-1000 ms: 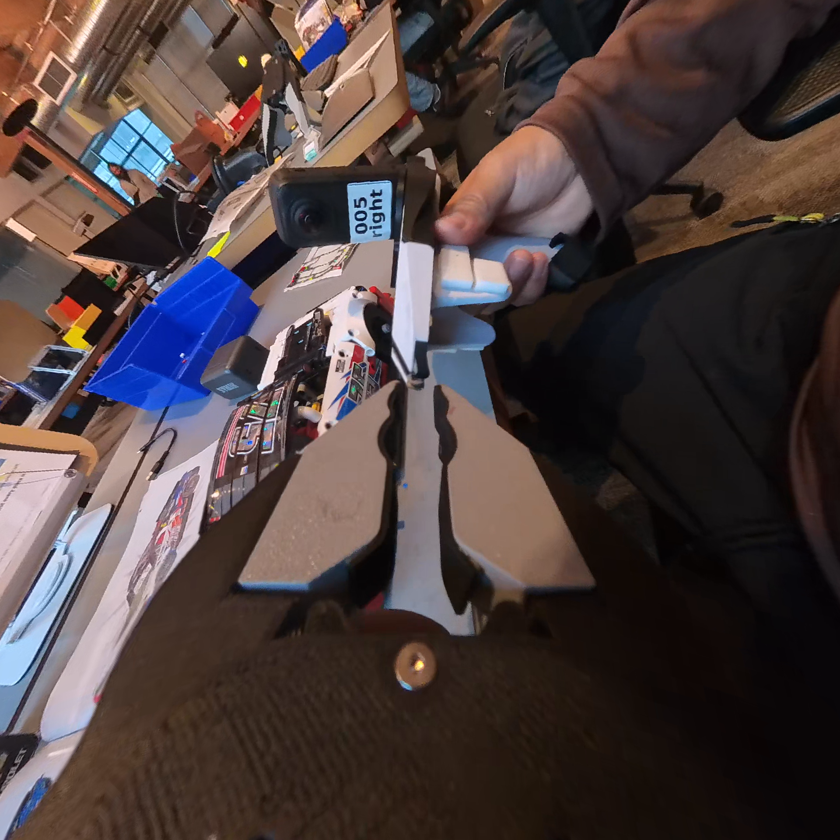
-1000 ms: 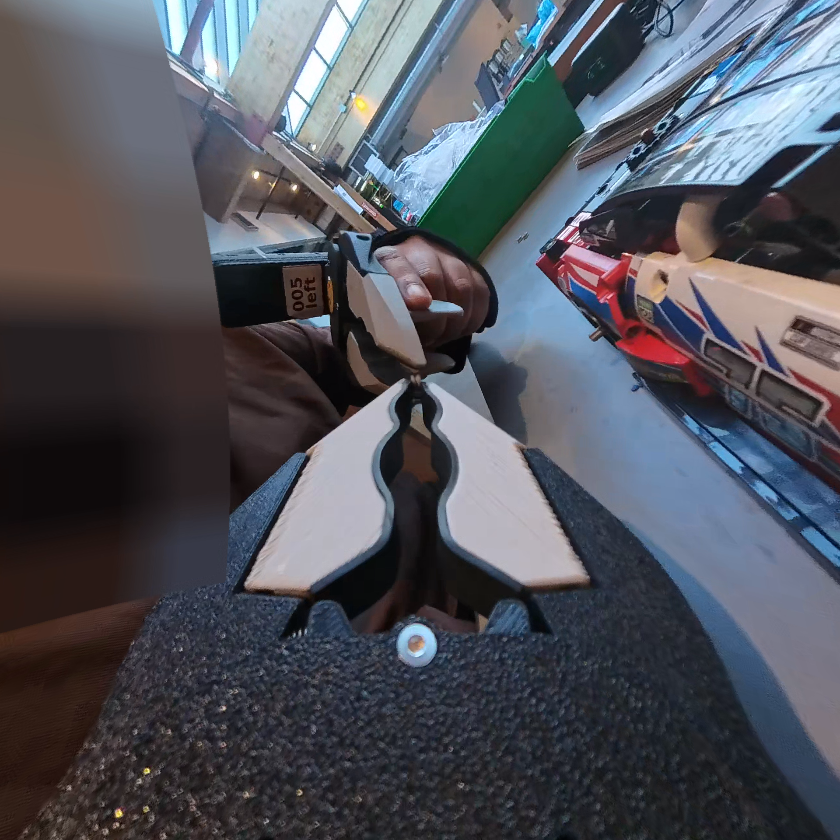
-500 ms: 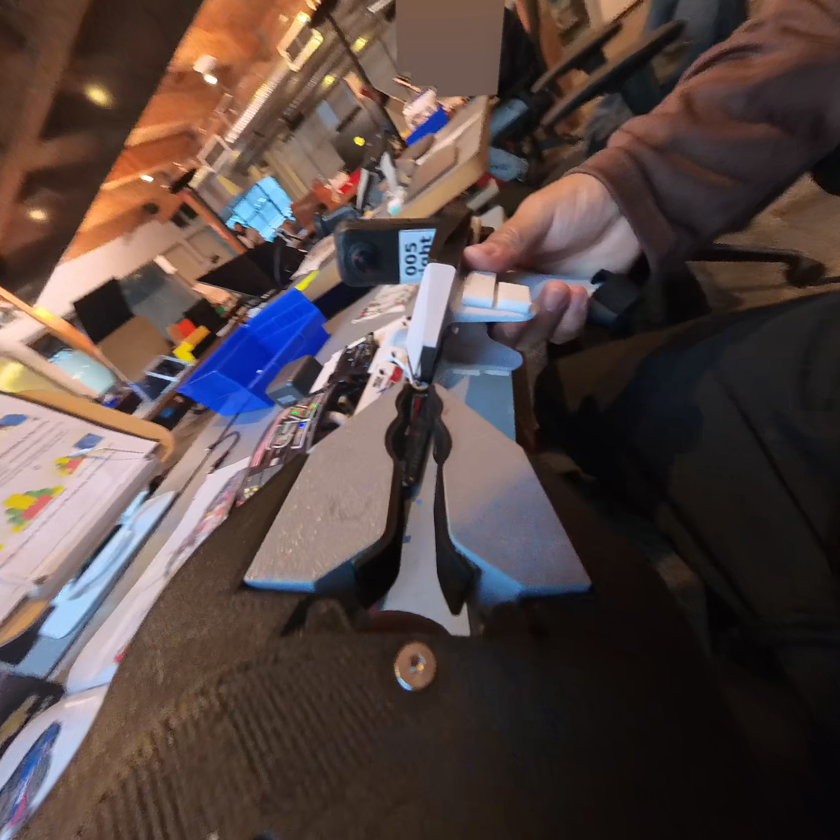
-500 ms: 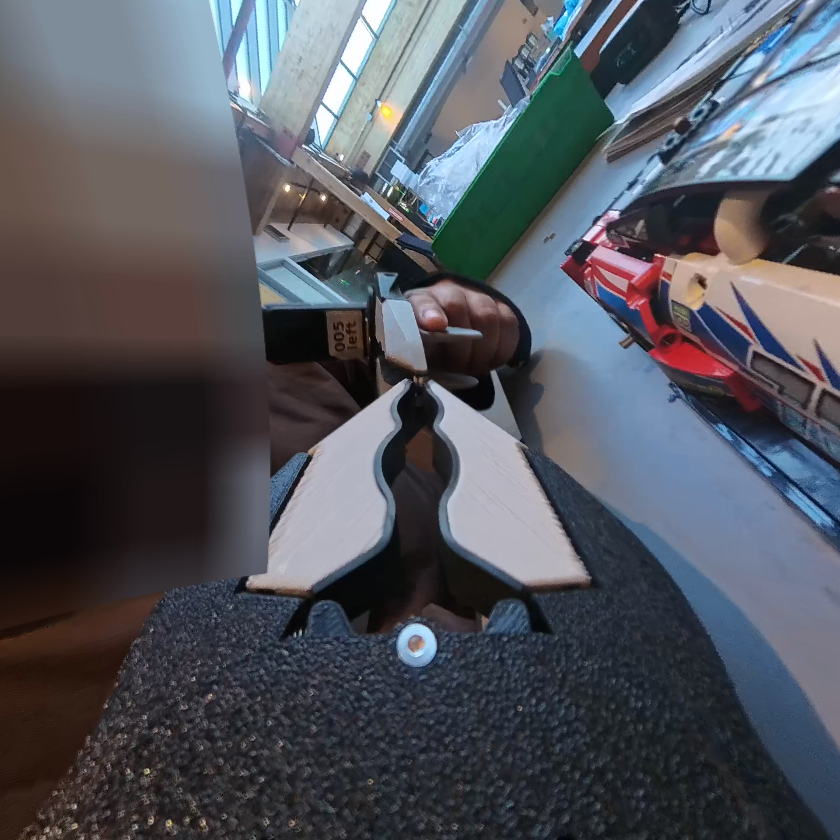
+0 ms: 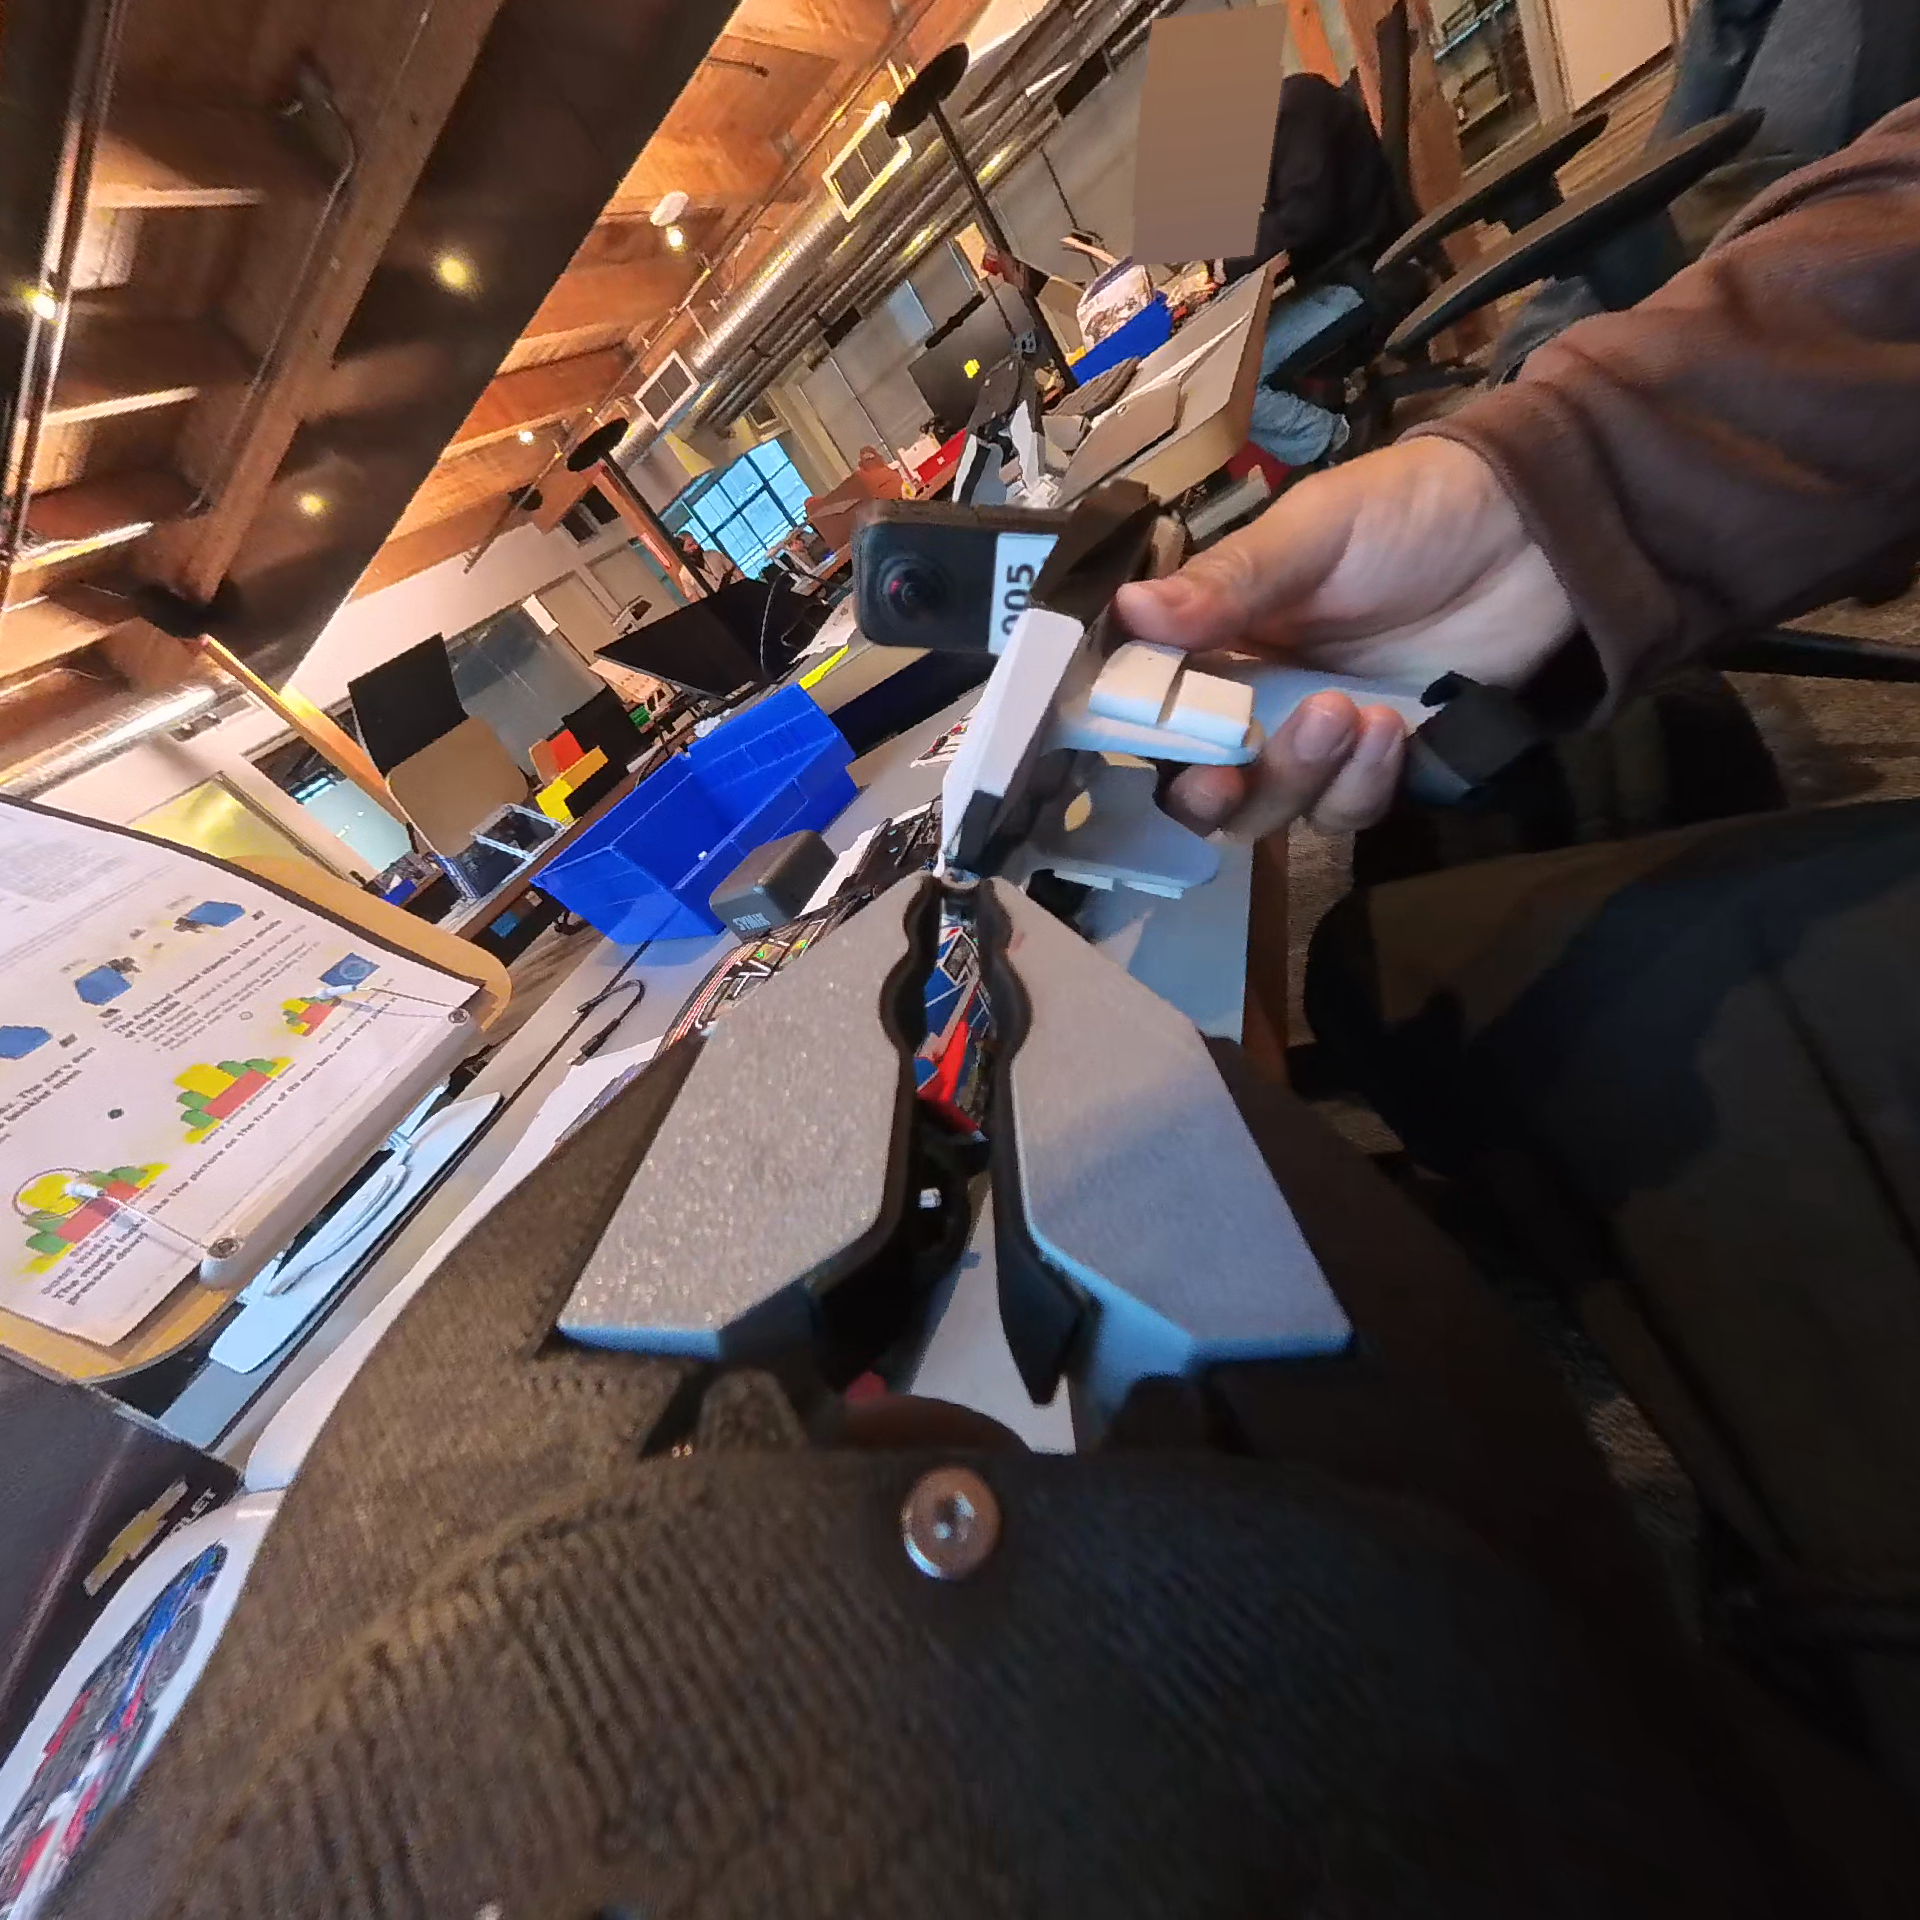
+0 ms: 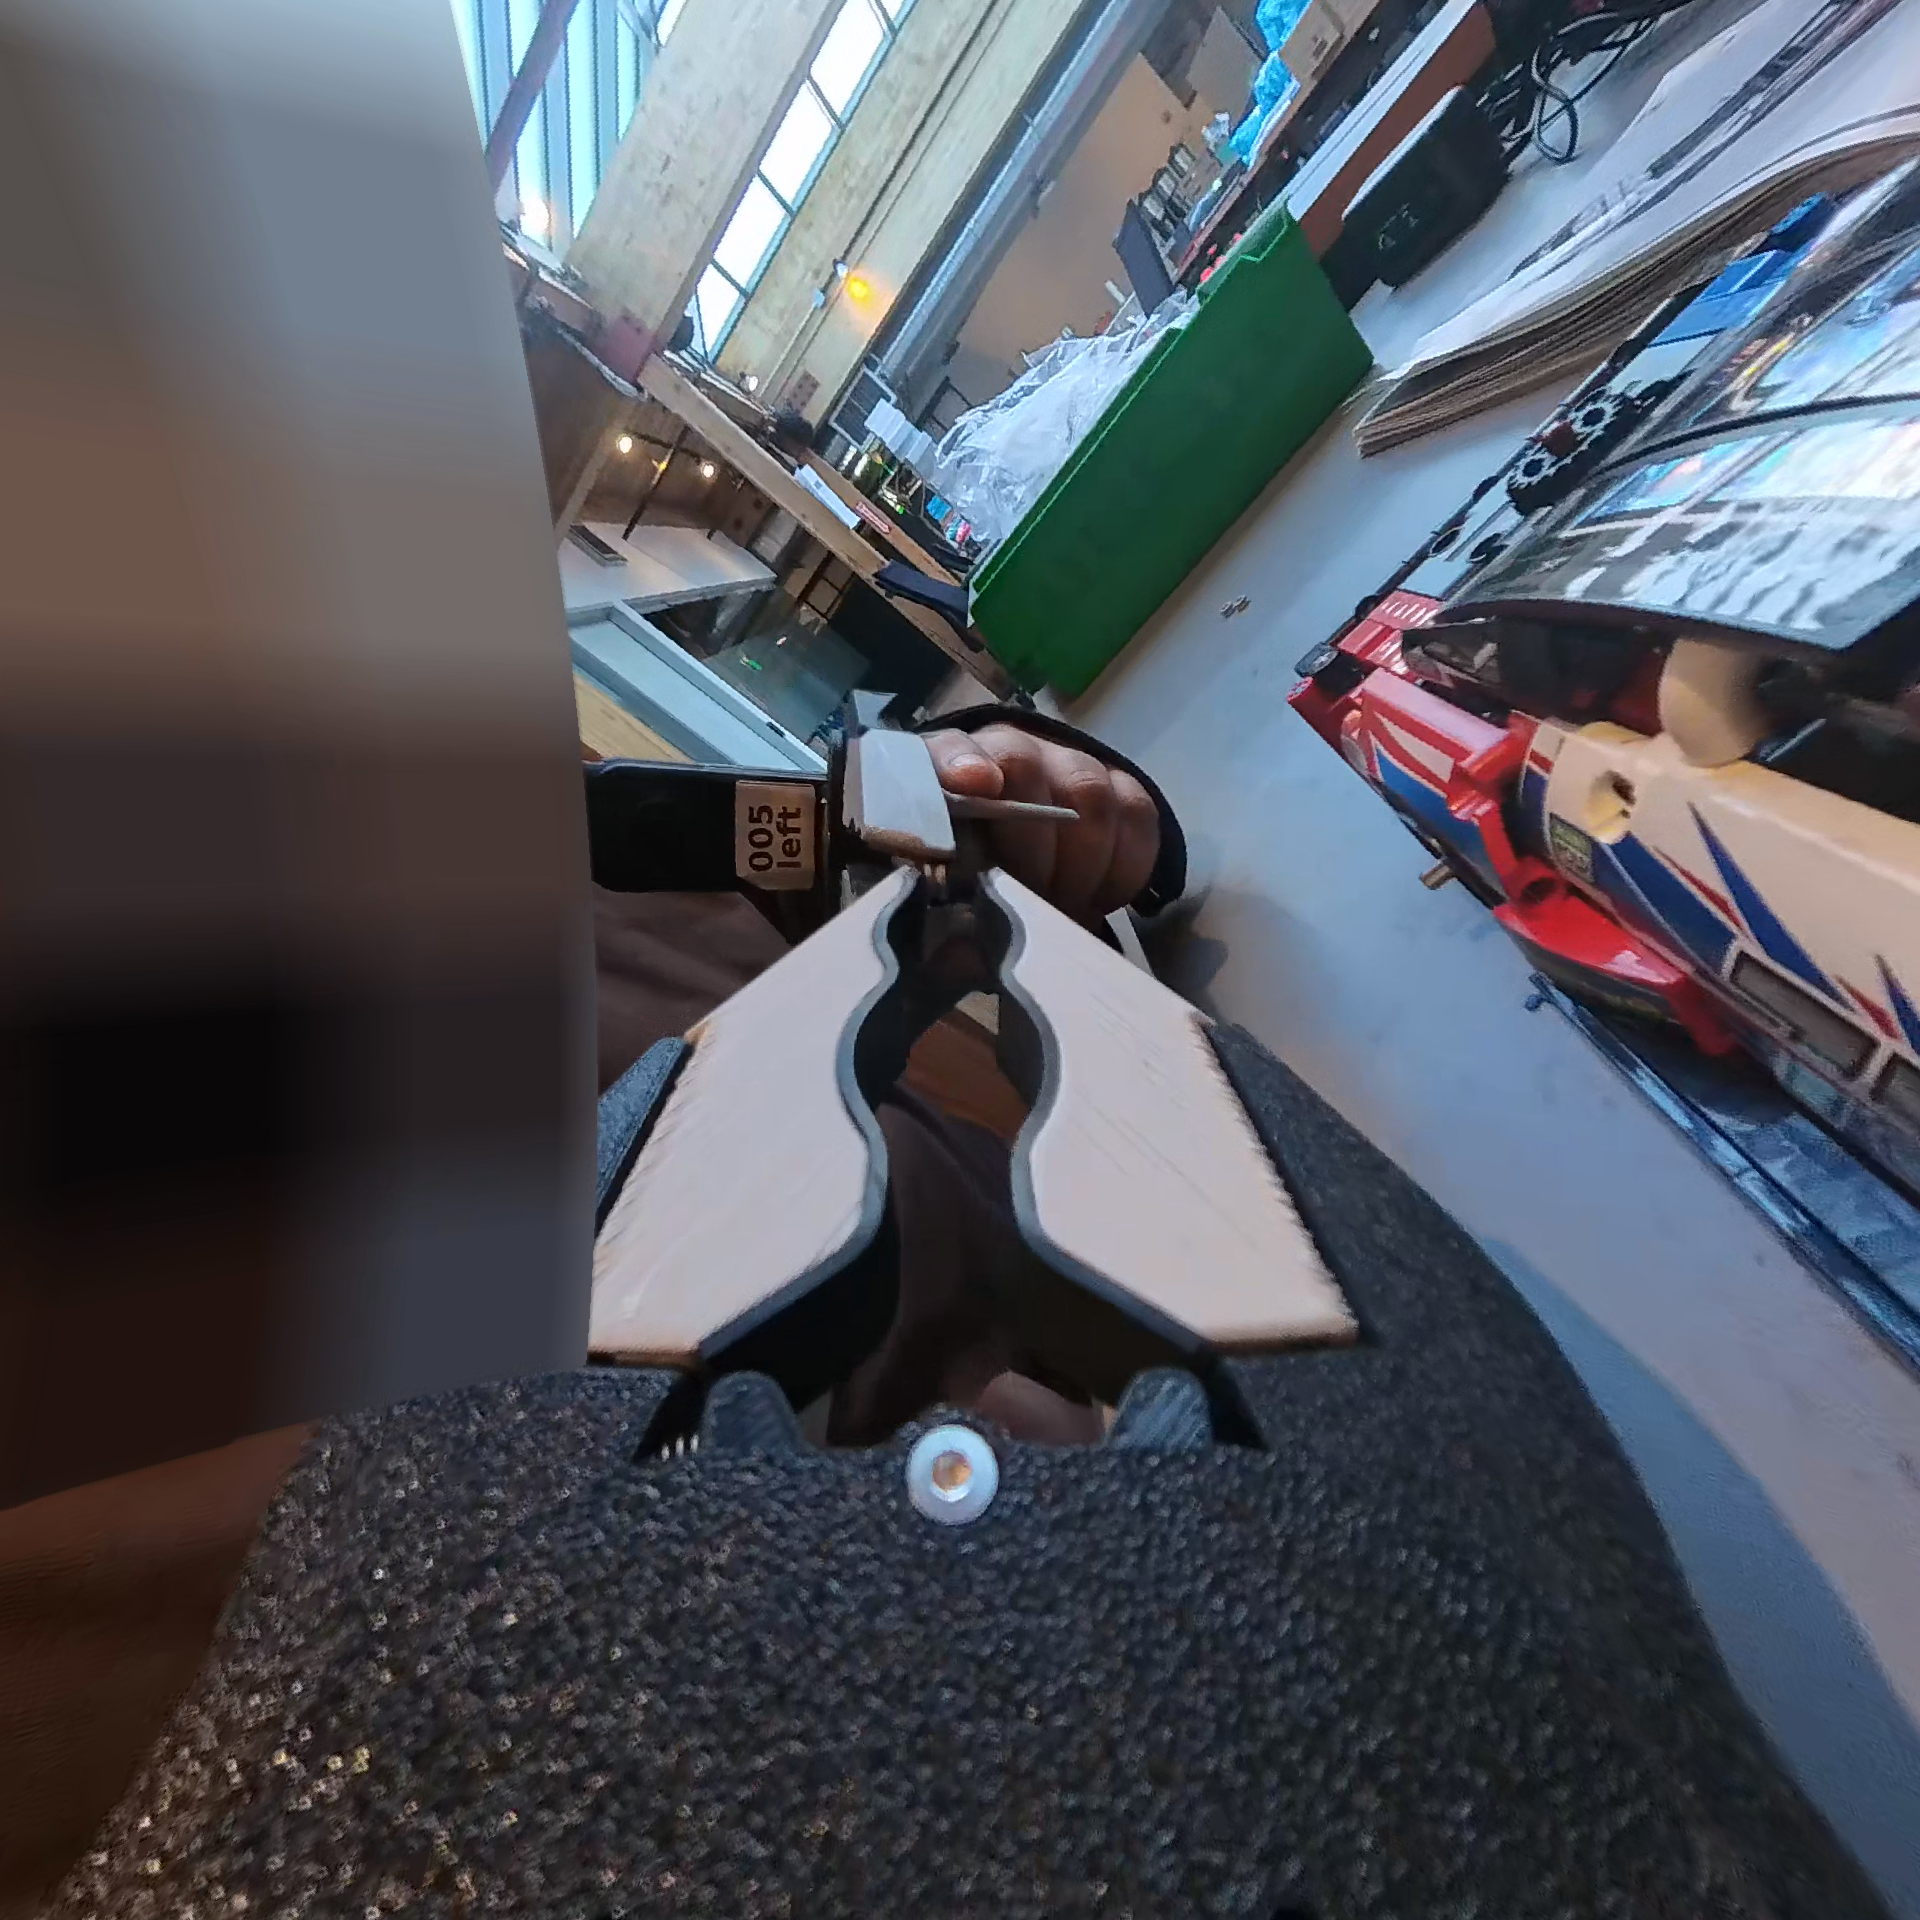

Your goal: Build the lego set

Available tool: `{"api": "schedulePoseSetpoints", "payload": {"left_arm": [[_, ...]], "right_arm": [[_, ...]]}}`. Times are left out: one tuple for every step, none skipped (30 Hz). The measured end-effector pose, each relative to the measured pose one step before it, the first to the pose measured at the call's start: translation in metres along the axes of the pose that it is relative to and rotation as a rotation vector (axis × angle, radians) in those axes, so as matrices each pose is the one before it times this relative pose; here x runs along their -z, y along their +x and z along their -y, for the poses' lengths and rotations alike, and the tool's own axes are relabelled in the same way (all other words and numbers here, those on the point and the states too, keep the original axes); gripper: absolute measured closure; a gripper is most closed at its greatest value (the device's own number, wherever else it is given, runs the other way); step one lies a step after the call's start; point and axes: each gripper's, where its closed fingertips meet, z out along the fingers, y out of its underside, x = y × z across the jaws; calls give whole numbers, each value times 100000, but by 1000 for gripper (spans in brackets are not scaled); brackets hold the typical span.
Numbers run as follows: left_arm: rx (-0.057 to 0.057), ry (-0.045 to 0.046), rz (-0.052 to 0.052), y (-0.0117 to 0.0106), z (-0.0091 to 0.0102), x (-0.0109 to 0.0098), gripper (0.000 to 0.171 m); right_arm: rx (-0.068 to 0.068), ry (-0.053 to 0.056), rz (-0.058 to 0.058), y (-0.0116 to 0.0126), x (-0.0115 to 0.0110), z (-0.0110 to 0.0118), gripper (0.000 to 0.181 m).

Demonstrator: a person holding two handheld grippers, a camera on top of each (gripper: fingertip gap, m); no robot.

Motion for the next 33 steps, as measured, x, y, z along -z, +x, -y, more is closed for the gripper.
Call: {"api": "schedulePoseSetpoints", "payload": {"left_arm": [[-865, -304, -218, 49, -62, 3, 168], [-1234, -67, 17, 22, -30, 19, 168], [-1482, -157, -2, 41, -29, 15, 168], [-1700, -46, 108, 35, -5, 26, 168], [-1752, 35, 593, -35, 10, 36, 168], [-1598, 104, 699, -73, 9, 42, 168], [-1168, -42, 55, -1, -24, 13, 168], [-863, -117, 357, -51, -32, 13, 168], [-791, 206, 302, -37, 28, 25, 168], [-527, 242, 206, -40, 31, 25, 168], [-188, 138, 90, -29, 4, 20, 168], [93, 128, -126, 3, 13, 14, 168], [151, 247, -490, 69, 40, 18, 168], [-126, 330, 225, -4, 53, 17, 168], [-281, 197, 407, -18, 40, 18, 168], [-140, -66, 9, 35, -9, -4, 168], [29, -103, 182, 0, -21, -7, 168], [104, -91, 188, -5, -41, -13, 168], [334, -330, -132, 16, -97, -22, 168], [591, -213, -329, 22, -88, -21, 168], [592, -104, 5, 5, -72, -8, 168], [1060, -390, 337, -14, -65, -20, 168], [1864, -621, 91, 5, -91, -36, 168], [2278, -530, -289, 3, -77, 4, 168], [2264, -91, -652, -35, -24, 78, 168], [2029, 206, -1315, -30, 47, 141, 170], [2648, -648, -1586, -76, -92, 153, 167], [3105, -1948, -1287, -206, -280, 173, 161], [2684, -2297, -2115, -201, -358, 182, 154], [2319, -4162, -2906, -271, -579, 165, 145], [2085, -4963, -1945, -633, -611, 188, 137], [2376, -4792, -3639, -601, -582, 177, 129], [4015, -7071, -5607, -501, -813, 136, 114]], "right_arm": [[766, -721, -832, 59, 12, -51, 177], [796, -769, -668, 5, -1, -51, 177], [838, -859, -572, -10, -4, -54, 177], [1041, -1011, -634, -25, -18, -58, 178], [1172, -988, -486, -50, -21, -53, 179], [1058, -1070, -300, -79, -33, -57, 181], [927, -783, -645, -16, -26, -17, 181], [900, -494, -542, -8, -22, 8, 181], [513, -200, -135, -45, -27, 27, 181], [133, -87, 79, -34, -45, 26, 181], [-78, -2, 172, -24, -23, 34, 181], [-89, 66, 204, -17, -21, 13, 181], [-105, -92, 374, -35, -41, -16, 181], [-217, -31, 518, -42, -39, -1, 181], [-225, 158, 415, -53, -36, 29, 181], [-159, -4, 239, -15, -31, 15, 181], [15, -72, -65, 1, -17, -6, 181], [257, 17, -399, 43, 5, 14, 181], [624, -67, -838, 96, 2, -4, 181], [803, -237, -905, 91, 9, -27, 181], [815, -263, -803, 67, -8, -12, 181], [1021, -162, -946, 79, -7, 9, 181], [1181, -205, -1069, 100, -2, 12, 181], [1209, -126, -955, 104, 18, 26, 181], [1292, 102, -853, 97, -13, 34, 181], [1487, 338, -1424, 217, 9, 24, 181], [1562, -66, -2415, 429, 21, -36, 181], [1445, -812, -2794, 536, 6, -173, 181], [1518, -1161, -3249, 608, -30, -222, 181], [1944, -1156, -3702, 619, -81, -234, 181], [2582, -1211, -3448, 521, -125, -240, 181], [2765, -1605, -3260, 460, -180, -258, 181], [2661, -1752, -3365, 442, -201, -256, 181]]}}
